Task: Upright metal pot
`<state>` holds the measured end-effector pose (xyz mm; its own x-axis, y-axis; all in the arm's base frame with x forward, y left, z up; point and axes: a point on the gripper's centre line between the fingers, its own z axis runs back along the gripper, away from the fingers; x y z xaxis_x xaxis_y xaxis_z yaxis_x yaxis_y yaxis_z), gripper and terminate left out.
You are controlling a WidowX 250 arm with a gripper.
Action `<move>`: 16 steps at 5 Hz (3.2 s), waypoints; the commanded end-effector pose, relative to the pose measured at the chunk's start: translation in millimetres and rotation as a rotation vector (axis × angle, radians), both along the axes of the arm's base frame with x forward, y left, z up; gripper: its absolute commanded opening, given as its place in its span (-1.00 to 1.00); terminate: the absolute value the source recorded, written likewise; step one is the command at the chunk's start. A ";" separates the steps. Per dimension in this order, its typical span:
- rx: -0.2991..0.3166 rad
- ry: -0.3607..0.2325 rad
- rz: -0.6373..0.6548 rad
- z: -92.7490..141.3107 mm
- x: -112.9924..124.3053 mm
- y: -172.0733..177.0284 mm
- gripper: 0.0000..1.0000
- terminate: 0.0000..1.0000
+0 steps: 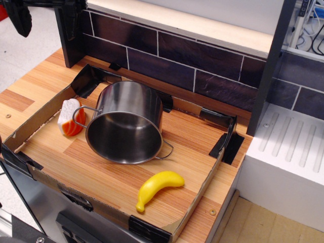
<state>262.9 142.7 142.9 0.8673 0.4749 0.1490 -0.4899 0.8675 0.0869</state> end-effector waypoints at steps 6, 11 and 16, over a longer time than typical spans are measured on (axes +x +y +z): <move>0.295 -0.093 -1.018 -3.9 -56.6 -82.4 1.00 -1.00; 0.465 -0.222 -0.989 -48.3 -39.1 -84.7 1.00 -1.00; 0.435 -0.178 -0.889 -67.2 -26.0 -86.8 1.00 -1.00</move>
<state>236.2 46.0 71.9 0.8428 -0.4517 0.2927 0.2899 0.8391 0.4602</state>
